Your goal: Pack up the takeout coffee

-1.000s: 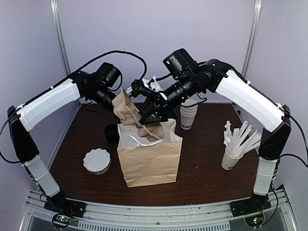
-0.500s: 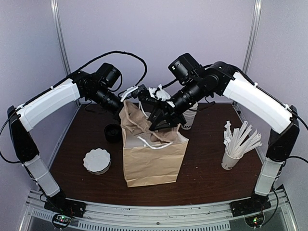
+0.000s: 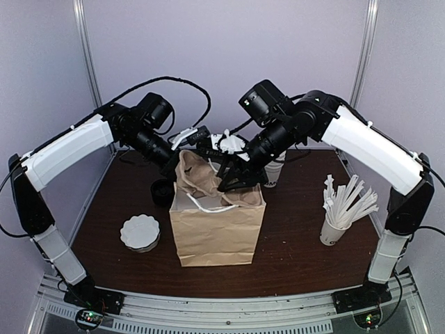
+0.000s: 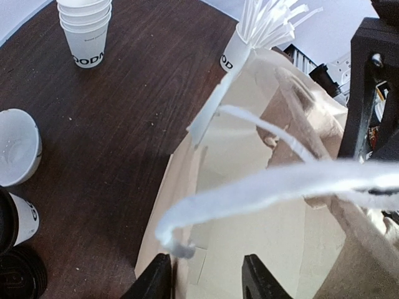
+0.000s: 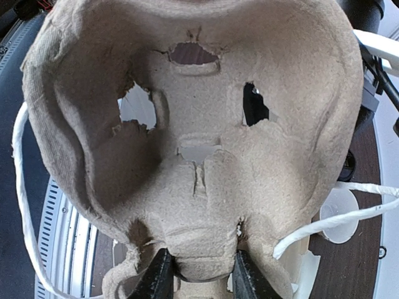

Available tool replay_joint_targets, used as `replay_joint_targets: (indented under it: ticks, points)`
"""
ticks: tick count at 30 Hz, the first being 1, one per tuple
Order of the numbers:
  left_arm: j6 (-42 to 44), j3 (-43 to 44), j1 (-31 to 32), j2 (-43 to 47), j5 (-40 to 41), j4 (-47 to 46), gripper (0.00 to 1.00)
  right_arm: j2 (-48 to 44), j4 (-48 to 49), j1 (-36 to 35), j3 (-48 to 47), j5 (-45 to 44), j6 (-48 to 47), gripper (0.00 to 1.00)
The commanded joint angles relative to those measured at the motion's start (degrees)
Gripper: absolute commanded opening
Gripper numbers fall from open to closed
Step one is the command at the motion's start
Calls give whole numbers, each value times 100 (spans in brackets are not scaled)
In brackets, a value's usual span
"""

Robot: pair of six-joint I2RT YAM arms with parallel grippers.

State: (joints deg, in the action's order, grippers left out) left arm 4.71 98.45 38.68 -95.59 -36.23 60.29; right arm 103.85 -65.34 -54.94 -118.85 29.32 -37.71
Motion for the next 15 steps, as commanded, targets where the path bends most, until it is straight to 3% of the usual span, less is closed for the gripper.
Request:
replay_joint_targets:
  ticks: [1, 5, 15]
  points:
    - [-49, -162, 11, 351, 267, 223, 47, 23, -257, -111, -58, -650, -10, 30]
    - [-176, -374, 16, 678, 435, 311, 54, 96, -362, -215, -82, -966, -20, 30]
    - [-334, -565, 17, 878, 567, 447, 56, 285, -470, -415, -258, -1630, -62, 30]
